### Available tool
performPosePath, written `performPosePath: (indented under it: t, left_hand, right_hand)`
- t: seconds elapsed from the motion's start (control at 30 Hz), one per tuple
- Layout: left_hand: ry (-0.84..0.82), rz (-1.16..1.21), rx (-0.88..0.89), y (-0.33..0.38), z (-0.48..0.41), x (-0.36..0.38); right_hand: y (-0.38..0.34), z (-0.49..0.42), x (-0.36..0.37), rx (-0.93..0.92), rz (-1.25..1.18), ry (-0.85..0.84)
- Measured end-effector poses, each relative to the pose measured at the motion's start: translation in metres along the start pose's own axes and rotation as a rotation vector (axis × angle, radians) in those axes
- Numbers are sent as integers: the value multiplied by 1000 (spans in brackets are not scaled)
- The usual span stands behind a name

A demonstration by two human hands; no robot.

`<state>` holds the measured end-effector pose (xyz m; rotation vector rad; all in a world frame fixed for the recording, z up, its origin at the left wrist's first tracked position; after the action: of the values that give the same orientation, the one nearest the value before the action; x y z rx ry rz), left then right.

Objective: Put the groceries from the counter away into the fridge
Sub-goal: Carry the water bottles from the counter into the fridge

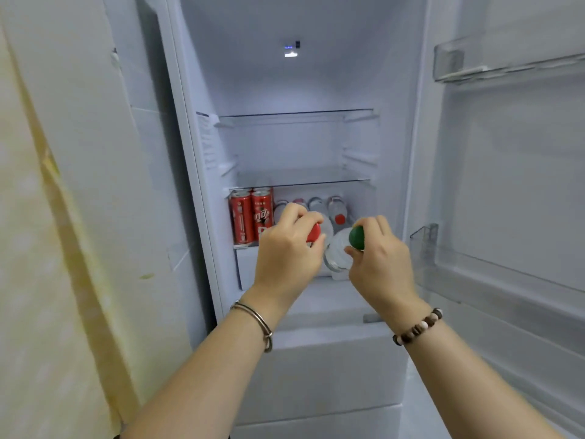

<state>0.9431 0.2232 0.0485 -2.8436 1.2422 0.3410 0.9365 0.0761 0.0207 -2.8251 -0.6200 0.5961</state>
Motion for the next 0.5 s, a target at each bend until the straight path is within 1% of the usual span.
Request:
performPosePath:
  t: [0.2, 0.3, 0.4, 0.5]
  left_hand:
    - [161, -40, 169, -42, -47, 27]
    - [224, -70, 198, -65, -73, 42]
    - [242, -121, 218, -86, -95, 58]
    - [237, -157, 217, -111, -103, 73]
  right_hand:
    - [10, -62, 28, -91, -27, 228]
    - [14, -95, 45, -147, -52, 319]
    - [19, -127, 69, -164, -80, 368]
    - [25, -144, 101, -171, -108, 366]
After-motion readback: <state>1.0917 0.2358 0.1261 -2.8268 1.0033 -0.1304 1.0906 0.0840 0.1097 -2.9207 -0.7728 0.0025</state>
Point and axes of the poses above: each hand's wrist, its own z-axis away from the middle knuckle, its own x-axis out of the palm, y = z × x, the point moved 2 cm from there along -z, towards the middle knuckle, and after that the axes turned 5 degrees about y, right-handed, at the moved point
